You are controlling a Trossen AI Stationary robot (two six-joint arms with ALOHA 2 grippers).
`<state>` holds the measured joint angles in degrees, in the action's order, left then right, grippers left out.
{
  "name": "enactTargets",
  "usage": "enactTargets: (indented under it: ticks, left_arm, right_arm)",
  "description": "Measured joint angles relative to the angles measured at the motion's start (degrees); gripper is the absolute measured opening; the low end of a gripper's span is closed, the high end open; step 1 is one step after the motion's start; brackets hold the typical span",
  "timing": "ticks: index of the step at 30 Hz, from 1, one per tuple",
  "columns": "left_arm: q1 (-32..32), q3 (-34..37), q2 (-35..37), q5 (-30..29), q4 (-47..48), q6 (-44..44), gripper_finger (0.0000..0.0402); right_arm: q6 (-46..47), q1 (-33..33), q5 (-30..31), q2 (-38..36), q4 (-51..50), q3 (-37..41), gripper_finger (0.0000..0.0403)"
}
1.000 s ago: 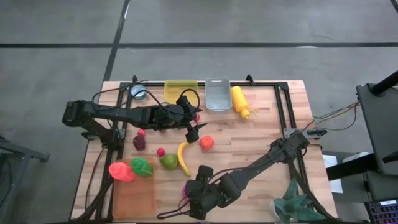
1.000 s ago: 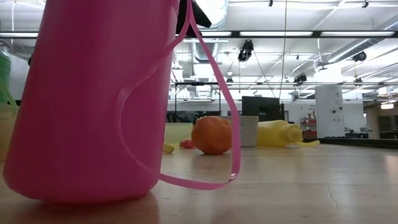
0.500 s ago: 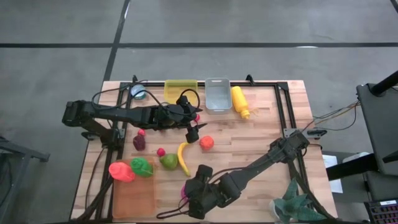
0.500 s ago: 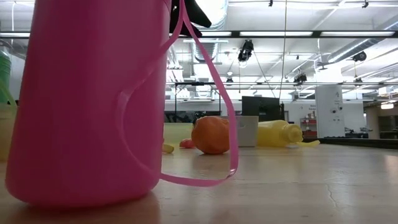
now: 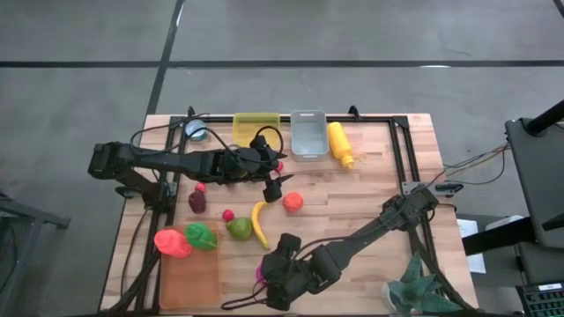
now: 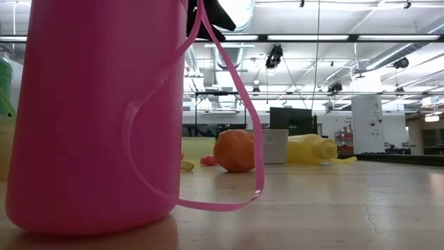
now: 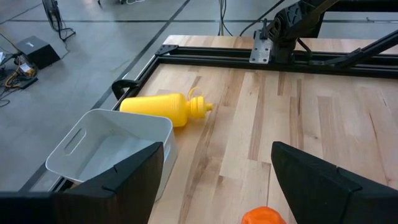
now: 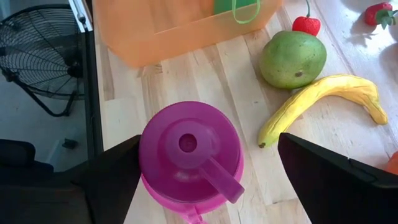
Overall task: Pick & Place Food Item
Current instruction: Put the pink tumbler into the orange bin
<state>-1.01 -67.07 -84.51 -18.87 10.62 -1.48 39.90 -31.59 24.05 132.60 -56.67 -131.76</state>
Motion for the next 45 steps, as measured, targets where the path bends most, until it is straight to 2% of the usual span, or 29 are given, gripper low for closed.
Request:
enactTargets:
  ticks: [15,27,36,41,45]
  left_arm:
    - [0.0,0.0,0.0,0.0,0.0,0.0,0.0303]
    - [0.0,0.0,0.0,0.0,0.2,0.0,0.0303]
    - [0.0,0.0,0.0,0.0,0.4,-0.2,0.0303]
    - [0.0,0.0,0.0,0.0,0.5,-0.2,0.0303]
    - [0.0,0.0,0.0,0.0,0.5,-0.2,0.0303]
  right_arm:
    - [0.6,-1.7,0.0,-2.4,-2.5,0.0,0.0364]
    - [5.1,-4.2,-0.1,-5.7,-12.0,0.0,0.0364]
    - [6.5,-4.6,-0.1,-7.0,-14.8,0.0,0.0364]
    - [7.0,-4.9,-0.5,-7.6,-21.9,0.0,0.0364]
    - [11.4,-5.0,5.1,-8.7,-28.9,0.0,0.0364]
